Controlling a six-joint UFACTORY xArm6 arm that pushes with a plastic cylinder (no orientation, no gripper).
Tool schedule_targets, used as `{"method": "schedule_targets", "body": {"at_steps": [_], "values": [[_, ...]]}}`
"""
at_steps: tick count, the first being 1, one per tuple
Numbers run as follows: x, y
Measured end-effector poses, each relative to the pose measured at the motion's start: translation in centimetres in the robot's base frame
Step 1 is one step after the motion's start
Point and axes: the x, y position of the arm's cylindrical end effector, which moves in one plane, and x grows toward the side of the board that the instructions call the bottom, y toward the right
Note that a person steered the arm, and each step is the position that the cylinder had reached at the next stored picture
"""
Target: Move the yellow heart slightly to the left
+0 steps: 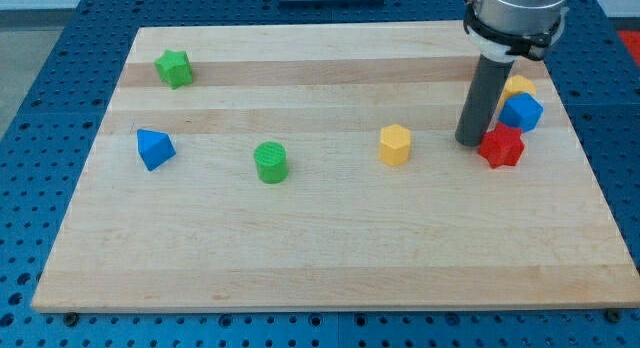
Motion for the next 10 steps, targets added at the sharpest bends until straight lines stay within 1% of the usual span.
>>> {"method": "schedule_targets", "body": {"at_steps": [1, 2, 4, 5, 6, 7, 8, 9, 10], "values": [[-0.3, 0.1], [-1.3, 1.8], [-1.3, 1.8], [-1.6, 0.4], [-7.0, -3.2], [-15.2, -5.7], [-22.9, -5.6], [-23.3, -1.7], [-22.0, 11.0]]}}
